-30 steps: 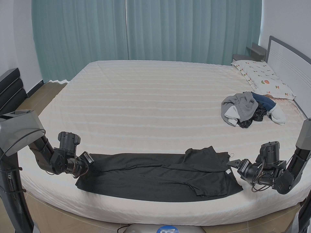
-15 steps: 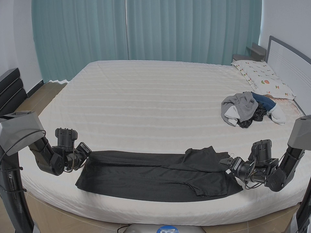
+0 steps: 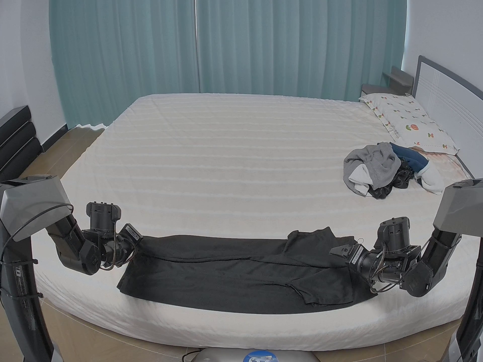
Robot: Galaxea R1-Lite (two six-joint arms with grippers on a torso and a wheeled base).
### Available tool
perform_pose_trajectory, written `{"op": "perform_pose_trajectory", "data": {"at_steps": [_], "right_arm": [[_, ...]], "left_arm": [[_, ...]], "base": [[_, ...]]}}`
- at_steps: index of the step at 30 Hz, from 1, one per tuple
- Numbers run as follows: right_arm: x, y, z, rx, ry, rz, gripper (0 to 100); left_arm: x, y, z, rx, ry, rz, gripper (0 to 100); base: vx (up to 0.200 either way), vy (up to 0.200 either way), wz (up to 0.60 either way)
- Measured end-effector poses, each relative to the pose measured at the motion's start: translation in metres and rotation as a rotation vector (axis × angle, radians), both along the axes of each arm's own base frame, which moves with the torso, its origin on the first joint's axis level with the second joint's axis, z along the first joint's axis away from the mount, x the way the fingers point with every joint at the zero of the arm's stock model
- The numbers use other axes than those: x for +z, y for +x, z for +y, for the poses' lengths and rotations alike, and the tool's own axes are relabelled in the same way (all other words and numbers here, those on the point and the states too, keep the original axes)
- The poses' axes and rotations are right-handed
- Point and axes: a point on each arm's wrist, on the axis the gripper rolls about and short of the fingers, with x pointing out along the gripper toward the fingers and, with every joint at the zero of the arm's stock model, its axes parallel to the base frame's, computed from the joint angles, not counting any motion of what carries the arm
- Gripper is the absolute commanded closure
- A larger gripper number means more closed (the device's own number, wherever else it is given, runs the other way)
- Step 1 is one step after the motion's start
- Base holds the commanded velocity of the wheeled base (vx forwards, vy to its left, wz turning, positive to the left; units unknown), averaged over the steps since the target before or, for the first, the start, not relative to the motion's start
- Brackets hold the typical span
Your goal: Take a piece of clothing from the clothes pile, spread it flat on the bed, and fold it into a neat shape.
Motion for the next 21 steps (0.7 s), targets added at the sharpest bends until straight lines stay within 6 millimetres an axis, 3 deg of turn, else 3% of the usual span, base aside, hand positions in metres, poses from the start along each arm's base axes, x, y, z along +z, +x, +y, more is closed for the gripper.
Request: {"op": "perform_pose_trajectory", "data": {"at_steps": [16,17,21], "right_arm": [[-0.001,0.001,0.004,-0.026,0.047,0.014,0],[-0.001,0.001,0.004,-0.027,0.047,0.014,0],[-0.001,0.002,0.005,-0.027,0.048,0.014,0]], "left_arm": [[-0.007,-0.006,0.006,0.005,-0.004,0.043,0],[-0.008,-0.006,0.006,0.003,-0.005,0.044,100],[-0.011,-0.004,0.005,-0.003,-0.005,0.046,100]], "base": [[0.0,0.0,0.0],[0.0,0.0,0.0],[0.0,0.0,0.0]]}}
